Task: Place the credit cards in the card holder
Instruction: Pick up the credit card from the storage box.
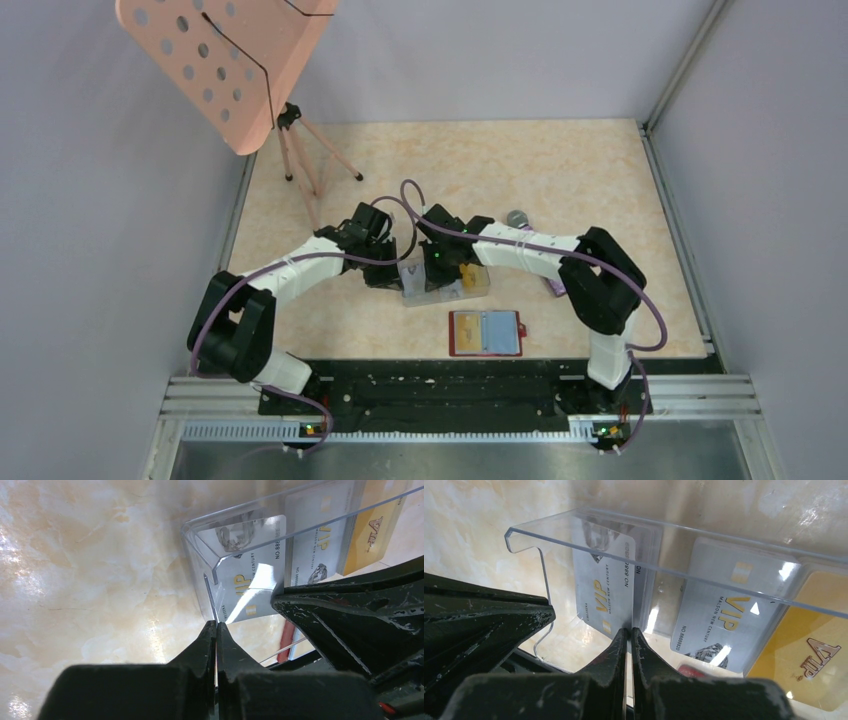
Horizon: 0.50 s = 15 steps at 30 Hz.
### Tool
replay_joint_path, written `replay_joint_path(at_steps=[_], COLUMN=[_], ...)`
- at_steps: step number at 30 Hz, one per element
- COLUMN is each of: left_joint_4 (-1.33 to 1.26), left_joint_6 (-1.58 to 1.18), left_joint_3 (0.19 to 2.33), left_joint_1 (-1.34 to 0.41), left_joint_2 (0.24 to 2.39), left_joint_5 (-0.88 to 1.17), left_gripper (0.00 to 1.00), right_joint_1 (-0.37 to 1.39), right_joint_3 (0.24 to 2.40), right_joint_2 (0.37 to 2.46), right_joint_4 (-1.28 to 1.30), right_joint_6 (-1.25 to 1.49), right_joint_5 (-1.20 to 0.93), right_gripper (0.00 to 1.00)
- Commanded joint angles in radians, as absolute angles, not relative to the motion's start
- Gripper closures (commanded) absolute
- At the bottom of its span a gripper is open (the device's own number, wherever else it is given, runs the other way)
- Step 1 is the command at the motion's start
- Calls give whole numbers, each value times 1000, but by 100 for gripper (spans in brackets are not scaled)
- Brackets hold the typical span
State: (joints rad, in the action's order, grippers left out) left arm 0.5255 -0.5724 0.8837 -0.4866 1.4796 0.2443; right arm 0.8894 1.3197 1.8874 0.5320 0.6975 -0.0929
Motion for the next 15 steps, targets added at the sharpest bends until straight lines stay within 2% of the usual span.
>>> replay_joint_path(at_steps=[1, 13, 15], left_joint_4=[544, 546, 547], left_joint_6=[-545, -541, -540], left_joint_3=[884, 885, 885], left_joint_1=[-503, -504, -503], left_joint_2=[1502, 1498, 1499], left_joint_5=[210, 210, 210], left_gripper=[99, 100, 100], right_joint_1=[910, 913, 912], right_joint_3=[1377, 1324, 1327], right_joint_2=[1856, 1821, 1834], right_joint_4=[565, 355, 347], right_joint_6=[667, 699, 702], right_joint_5=[-56, -232, -244], right_gripper=[100, 100, 96])
